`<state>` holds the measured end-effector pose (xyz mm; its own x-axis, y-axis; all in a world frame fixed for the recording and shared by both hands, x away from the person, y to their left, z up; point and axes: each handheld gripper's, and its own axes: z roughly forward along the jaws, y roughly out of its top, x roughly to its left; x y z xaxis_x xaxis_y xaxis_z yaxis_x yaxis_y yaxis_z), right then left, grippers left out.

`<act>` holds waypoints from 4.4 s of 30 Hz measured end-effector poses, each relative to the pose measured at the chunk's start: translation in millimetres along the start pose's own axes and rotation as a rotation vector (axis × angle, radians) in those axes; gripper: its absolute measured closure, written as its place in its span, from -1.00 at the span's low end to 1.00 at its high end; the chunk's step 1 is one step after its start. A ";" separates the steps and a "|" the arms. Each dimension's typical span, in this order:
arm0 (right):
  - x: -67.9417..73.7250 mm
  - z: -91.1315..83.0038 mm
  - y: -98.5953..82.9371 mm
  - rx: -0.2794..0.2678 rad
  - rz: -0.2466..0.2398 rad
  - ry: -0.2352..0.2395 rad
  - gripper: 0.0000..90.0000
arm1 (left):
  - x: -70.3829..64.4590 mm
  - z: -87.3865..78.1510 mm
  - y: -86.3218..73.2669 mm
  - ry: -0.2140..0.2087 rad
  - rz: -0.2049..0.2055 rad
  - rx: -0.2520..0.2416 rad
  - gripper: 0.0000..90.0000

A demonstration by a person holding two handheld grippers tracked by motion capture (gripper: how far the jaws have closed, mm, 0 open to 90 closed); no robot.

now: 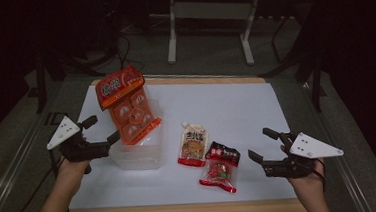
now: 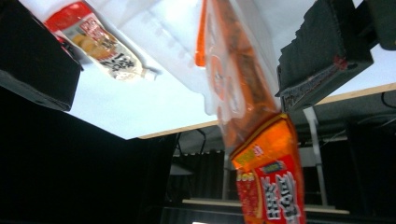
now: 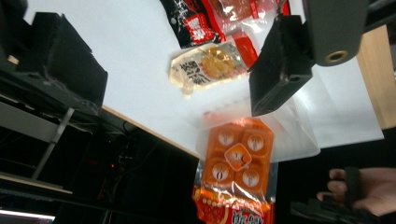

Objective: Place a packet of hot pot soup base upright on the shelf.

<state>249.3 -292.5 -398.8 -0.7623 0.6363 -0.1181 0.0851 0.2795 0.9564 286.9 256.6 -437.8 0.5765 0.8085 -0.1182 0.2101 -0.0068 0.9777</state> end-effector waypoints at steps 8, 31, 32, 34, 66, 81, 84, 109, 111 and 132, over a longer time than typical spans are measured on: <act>-0.3 4.3 -5.4 -0.025 0.025 0.039 -0.70 | -27.7 -15.8 -16.2 -0.101 0.011 -0.013 -1.00; 9.8 30.2 -23.3 0.103 0.082 0.086 -0.77 | -101.4 -18.1 -39.0 -0.228 0.023 0.017 -0.96; 8.8 33.4 -26.6 0.115 0.087 0.092 -0.77 | -112.0 -16.1 -45.3 -0.234 0.054 0.023 -0.96; 7.1 36.2 -30.2 0.117 0.096 0.086 -0.71 | -115.1 -15.3 -47.3 -0.242 0.062 0.025 -0.96; -25.1 92.8 -90.5 0.322 0.141 0.060 -0.49 | -138.5 3.7 -75.6 -0.291 0.097 0.095 -0.96; -26.6 112.0 -110.0 0.439 0.120 0.024 -0.56 | -139.9 3.3 -73.3 -0.315 0.072 0.092 -0.96; -27.0 113.6 -111.0 0.447 0.122 0.025 -0.58 | -139.4 3.7 -73.6 -0.315 0.070 0.093 -0.96; -19.2 119.2 -108.4 0.526 0.176 0.089 0.62 | -142.5 6.6 -77.5 -0.317 0.100 0.125 -0.96; -16.4 120.8 -106.2 0.537 0.203 0.103 0.79 | -142.5 6.9 -78.2 -0.319 0.099 0.127 -0.96; -8.1 99.6 -72.1 0.434 0.195 0.131 0.96 | -140.9 7.8 -77.4 -0.321 0.094 0.131 -0.96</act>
<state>313.2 -246.1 -493.4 -0.7777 0.6183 0.1132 0.4721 0.4557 0.7546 195.6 138.6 -498.2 0.8126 0.5746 -0.0973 0.2314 -0.1648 0.9588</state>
